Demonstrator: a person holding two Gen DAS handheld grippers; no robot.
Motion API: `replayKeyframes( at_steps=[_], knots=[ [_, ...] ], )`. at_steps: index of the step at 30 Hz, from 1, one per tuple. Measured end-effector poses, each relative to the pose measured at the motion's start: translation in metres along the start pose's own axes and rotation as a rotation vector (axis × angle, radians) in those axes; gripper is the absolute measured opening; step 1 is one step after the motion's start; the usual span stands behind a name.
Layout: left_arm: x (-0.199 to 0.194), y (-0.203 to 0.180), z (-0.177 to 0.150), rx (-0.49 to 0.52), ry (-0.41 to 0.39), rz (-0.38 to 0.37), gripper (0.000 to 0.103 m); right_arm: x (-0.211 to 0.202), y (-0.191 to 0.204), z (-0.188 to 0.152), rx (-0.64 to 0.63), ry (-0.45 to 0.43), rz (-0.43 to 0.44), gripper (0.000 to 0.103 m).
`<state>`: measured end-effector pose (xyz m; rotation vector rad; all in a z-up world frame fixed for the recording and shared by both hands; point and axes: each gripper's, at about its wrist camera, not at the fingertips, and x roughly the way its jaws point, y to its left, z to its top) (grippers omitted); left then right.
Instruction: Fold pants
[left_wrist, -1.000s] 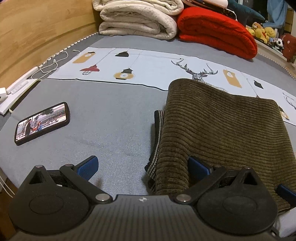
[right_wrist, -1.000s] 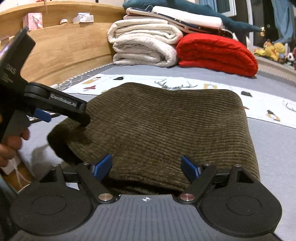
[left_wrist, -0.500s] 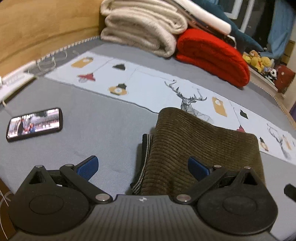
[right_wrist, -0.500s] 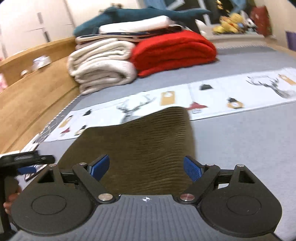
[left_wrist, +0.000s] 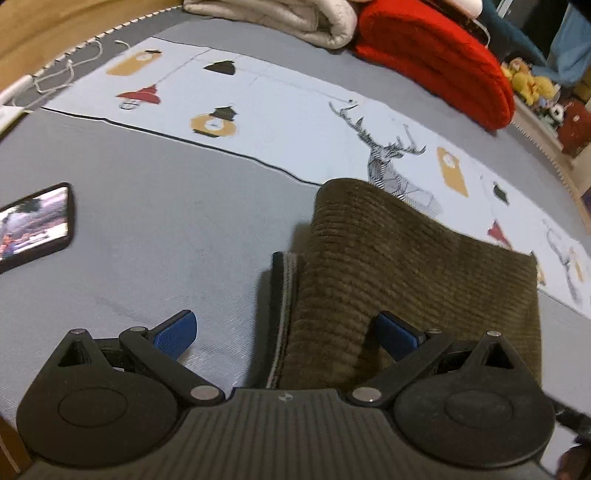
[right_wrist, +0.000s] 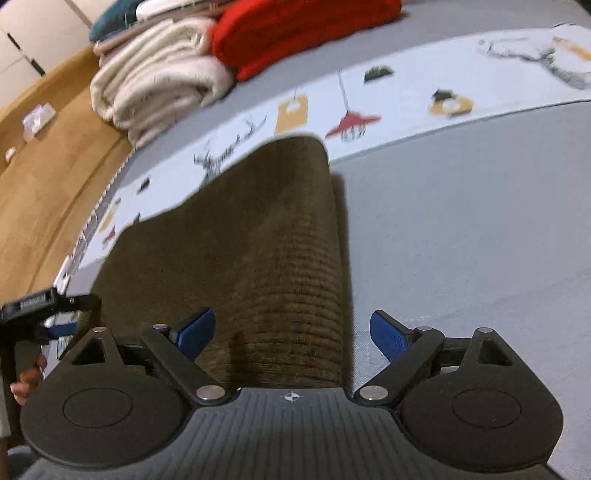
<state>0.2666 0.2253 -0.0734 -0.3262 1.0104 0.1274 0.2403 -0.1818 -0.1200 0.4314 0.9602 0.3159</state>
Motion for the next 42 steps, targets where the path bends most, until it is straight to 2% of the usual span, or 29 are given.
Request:
replayKeyframes(
  at_steps=[4,6,8,14,25,26,28,30,32,35,38,40,42],
  knots=[
    [0.011,-0.008,0.002,0.055,0.038,-0.023,0.103,0.025,0.002,0.0,-0.038,0.063,0.027,0.092],
    [0.02,-0.012,0.0,0.089,0.069,-0.031,0.103,0.033,0.004,0.0,-0.057,0.059,0.056,0.102],
    [0.027,-0.015,-0.002,0.103,0.086,-0.042,0.103,0.037,0.009,0.002,-0.092,0.056,0.07,0.102],
    [0.041,-0.012,0.0,0.05,0.134,-0.082,0.103,0.045,0.008,0.011,-0.088,0.062,0.106,0.103],
    [0.042,-0.016,-0.002,0.058,0.127,-0.079,0.103,0.048,0.014,0.011,-0.121,0.067,0.086,0.103],
    [0.042,-0.017,-0.001,0.06,0.126,-0.078,0.103,0.048,0.014,0.01,-0.123,0.065,0.08,0.102],
    [0.04,-0.02,0.0,0.075,0.122,-0.069,0.103,0.046,0.017,0.009,-0.133,0.047,0.047,0.094],
    [0.037,-0.024,0.0,0.106,0.106,-0.061,0.101,0.044,0.019,0.007,-0.149,0.029,0.034,0.079],
    [0.034,-0.026,0.001,0.121,0.091,-0.101,0.086,0.042,0.02,0.006,-0.153,0.012,0.034,0.071],
    [0.033,-0.022,0.001,0.089,0.083,-0.116,0.079,0.039,0.021,0.005,-0.162,-0.013,0.053,0.053],
    [0.032,-0.022,-0.001,0.094,0.063,-0.121,0.077,0.041,0.017,0.005,-0.112,-0.021,0.06,0.053],
    [0.032,-0.022,-0.003,0.099,0.053,-0.118,0.077,0.043,0.013,0.004,-0.072,-0.023,0.065,0.058],
    [0.032,-0.022,-0.004,0.095,0.052,-0.12,0.077,0.049,0.007,0.007,-0.018,-0.001,0.09,0.068]
  ],
)
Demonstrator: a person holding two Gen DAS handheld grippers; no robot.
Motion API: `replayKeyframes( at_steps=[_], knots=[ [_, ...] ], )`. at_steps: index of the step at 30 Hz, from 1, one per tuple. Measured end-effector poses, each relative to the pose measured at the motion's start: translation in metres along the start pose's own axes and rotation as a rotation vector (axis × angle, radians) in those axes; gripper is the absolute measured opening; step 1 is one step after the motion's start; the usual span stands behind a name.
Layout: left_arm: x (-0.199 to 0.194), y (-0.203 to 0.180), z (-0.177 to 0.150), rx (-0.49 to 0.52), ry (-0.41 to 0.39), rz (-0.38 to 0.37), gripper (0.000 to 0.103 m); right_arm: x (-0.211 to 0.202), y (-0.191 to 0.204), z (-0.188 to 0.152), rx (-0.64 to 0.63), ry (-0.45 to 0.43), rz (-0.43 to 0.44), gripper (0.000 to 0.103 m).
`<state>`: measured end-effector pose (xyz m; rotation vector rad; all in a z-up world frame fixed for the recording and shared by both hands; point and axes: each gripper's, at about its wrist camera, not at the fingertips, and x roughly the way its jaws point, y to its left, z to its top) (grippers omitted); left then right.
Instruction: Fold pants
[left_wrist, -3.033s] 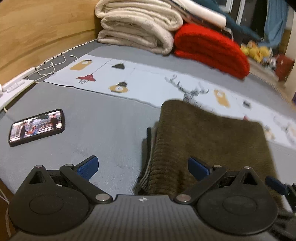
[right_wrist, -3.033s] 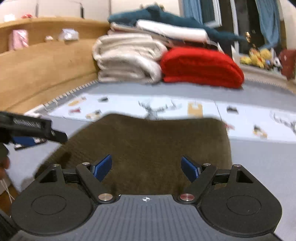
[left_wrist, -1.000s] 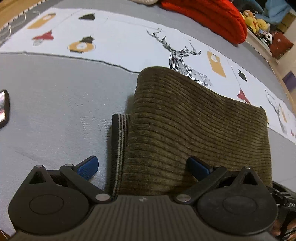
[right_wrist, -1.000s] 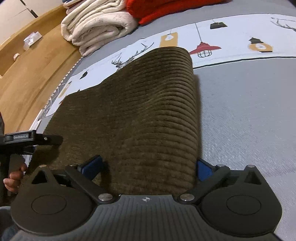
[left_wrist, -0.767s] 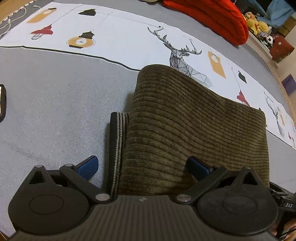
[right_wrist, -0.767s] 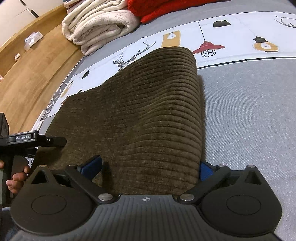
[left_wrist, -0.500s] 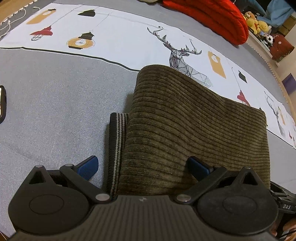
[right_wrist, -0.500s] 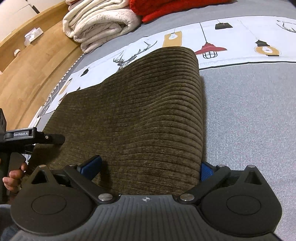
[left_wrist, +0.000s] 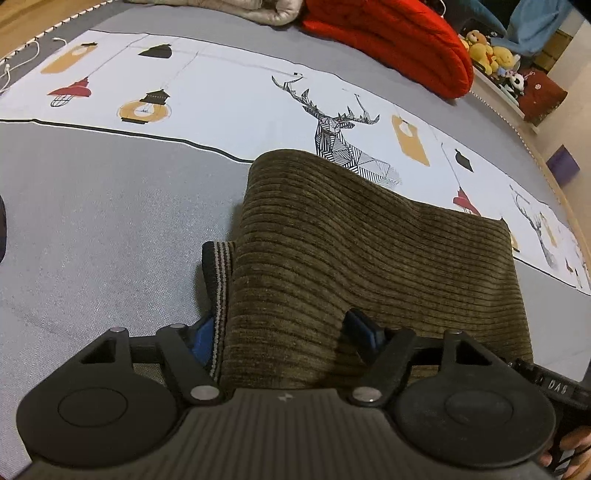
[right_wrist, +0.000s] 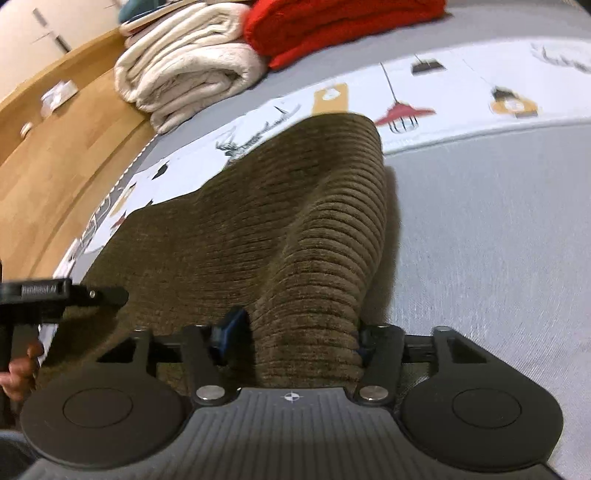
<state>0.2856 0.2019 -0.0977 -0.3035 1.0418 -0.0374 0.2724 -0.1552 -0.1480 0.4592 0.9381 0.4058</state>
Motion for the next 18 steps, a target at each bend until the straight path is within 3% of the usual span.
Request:
replayKeyframes(
  at_steps=[2,6,18],
  knots=[
    [0.0,0.0,-0.001,-0.003,-0.004,0.002,0.078,0.0,-0.002,0.003,0.03,0.007,0.006,0.066],
    [-0.001,-0.003,-0.001,0.004,-0.015,0.016,0.077,-0.003,0.012,-0.003,-0.055,-0.034,-0.031,0.049],
    [-0.002,-0.022,-0.001,0.032,-0.063,0.059,0.073,-0.019,0.009,0.021,-0.055,-0.071,-0.003,0.029]
  ],
)
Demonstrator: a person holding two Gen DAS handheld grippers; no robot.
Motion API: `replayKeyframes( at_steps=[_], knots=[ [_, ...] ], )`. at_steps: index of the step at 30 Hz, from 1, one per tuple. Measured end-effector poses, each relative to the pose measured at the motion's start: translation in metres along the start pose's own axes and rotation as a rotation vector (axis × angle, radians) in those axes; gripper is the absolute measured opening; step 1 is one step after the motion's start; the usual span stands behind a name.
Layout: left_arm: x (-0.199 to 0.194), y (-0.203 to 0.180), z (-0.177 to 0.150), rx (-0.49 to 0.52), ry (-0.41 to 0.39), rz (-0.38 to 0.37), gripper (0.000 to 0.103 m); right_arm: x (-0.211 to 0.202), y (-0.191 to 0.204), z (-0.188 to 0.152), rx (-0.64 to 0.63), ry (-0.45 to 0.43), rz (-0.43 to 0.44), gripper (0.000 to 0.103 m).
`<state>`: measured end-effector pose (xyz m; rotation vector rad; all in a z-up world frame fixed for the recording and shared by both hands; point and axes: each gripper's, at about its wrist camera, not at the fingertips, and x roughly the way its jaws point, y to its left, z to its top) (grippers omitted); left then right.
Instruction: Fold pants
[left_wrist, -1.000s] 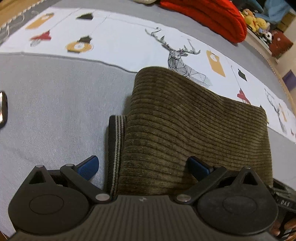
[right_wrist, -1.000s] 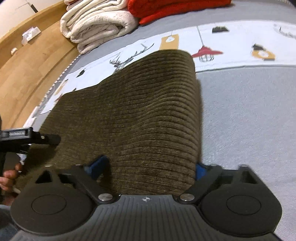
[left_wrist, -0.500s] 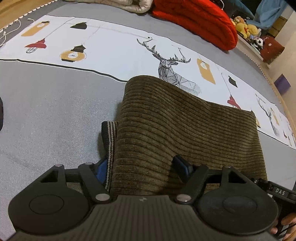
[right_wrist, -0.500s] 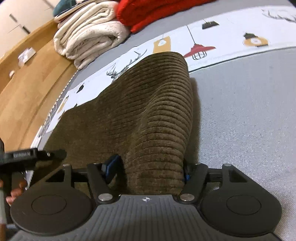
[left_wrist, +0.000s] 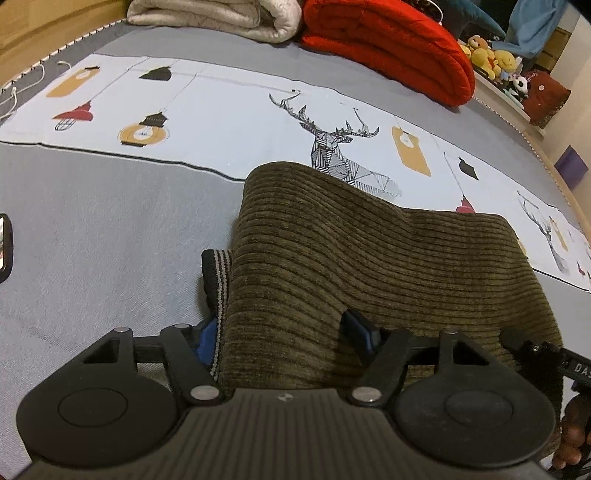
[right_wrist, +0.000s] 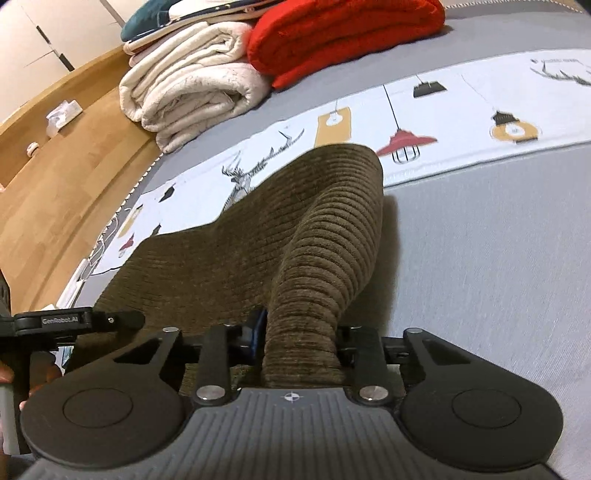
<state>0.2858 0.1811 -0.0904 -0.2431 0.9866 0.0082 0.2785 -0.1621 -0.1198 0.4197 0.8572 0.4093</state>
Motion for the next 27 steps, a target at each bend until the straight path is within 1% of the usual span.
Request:
replayKeyframes(
  at_steps=[3,5,8,10,14,16,22,27],
  knots=[
    [0.003,-0.013,0.002,0.017,-0.011,0.004,0.071,-0.004,-0.006,0.01,-0.001,-0.011,-0.009,0.026],
    [0.004,-0.026,0.005,0.029,-0.021,-0.001,0.067,-0.009,-0.013,0.018,0.001,-0.026,-0.015,0.025],
    [0.007,-0.05,0.01,0.046,-0.03,-0.024,0.06,-0.019,-0.024,0.03,0.004,-0.053,-0.028,0.023],
    [0.009,-0.07,0.014,0.058,-0.032,-0.043,0.058,-0.028,-0.033,0.039,0.0,-0.078,-0.036,0.023],
    [0.023,-0.116,0.016,0.083,-0.02,-0.072,0.057,-0.05,-0.06,0.056,0.015,-0.126,-0.073,0.022],
    [0.03,-0.143,0.014,0.12,-0.022,-0.08,0.057,-0.06,-0.078,0.062,0.028,-0.14,-0.1,0.022],
    [0.05,-0.217,0.012,0.191,-0.039,-0.089,0.057,-0.087,-0.141,0.068,0.132,-0.168,-0.157,0.022],
    [0.063,-0.254,0.006,0.212,-0.047,-0.115,0.057,-0.103,-0.176,0.074,0.161,-0.188,-0.195,0.023]
  ],
)
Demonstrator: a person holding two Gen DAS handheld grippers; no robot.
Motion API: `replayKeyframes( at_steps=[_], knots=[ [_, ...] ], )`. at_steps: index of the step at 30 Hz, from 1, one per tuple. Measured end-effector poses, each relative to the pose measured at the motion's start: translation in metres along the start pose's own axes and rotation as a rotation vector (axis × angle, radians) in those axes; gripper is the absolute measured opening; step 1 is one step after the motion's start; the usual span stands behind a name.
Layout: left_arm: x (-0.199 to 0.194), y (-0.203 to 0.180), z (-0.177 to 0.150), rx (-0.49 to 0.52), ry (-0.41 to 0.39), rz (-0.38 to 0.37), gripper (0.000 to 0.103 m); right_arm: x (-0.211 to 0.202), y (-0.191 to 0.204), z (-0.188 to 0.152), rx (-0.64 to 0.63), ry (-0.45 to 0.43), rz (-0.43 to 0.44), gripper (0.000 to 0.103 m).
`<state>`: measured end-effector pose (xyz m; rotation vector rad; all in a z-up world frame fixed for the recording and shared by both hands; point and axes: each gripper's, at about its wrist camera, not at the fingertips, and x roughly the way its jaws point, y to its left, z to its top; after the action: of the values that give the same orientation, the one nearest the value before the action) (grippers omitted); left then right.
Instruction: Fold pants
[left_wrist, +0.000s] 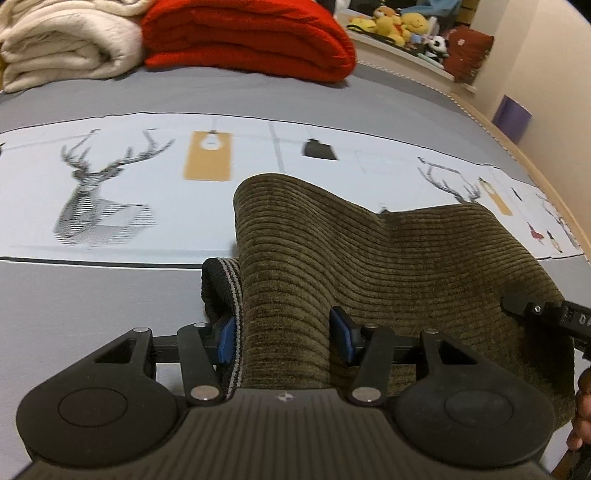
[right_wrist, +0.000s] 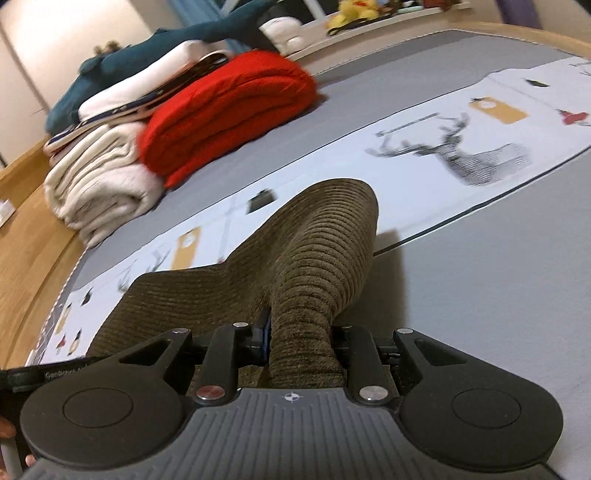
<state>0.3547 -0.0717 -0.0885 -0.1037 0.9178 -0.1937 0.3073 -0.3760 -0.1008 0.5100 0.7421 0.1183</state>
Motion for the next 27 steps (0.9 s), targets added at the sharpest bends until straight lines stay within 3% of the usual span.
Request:
replayKeyframes(
  at_steps=[5,18,19,22,24,27],
  knots=[
    [0.001,-0.007,-0.004,0.029,-0.007,-0.014,0.058,0.013,-0.029,0.005,0.034,0.045,-0.018,0.023],
    [0.002,-0.004,-0.003,0.017,0.012,-0.005,0.061,0.017,-0.03,0.007,0.007,0.065,-0.023,0.025],
    [0.003,-0.004,-0.004,0.022,0.015,0.003,0.063,0.019,-0.031,0.007,0.007,0.079,-0.029,0.027],
    [0.004,-0.004,-0.007,0.024,0.02,0.013,0.067,0.027,-0.037,0.004,0.021,0.117,-0.089,0.05],
    [0.003,-0.005,-0.009,0.037,0.016,0.019,0.069,0.027,-0.035,0.002,-0.009,0.107,-0.144,0.072],
    [0.002,-0.005,-0.014,0.053,0.016,0.033,0.075,0.024,-0.033,0.001,-0.054,0.08,-0.17,0.073]
  ],
)
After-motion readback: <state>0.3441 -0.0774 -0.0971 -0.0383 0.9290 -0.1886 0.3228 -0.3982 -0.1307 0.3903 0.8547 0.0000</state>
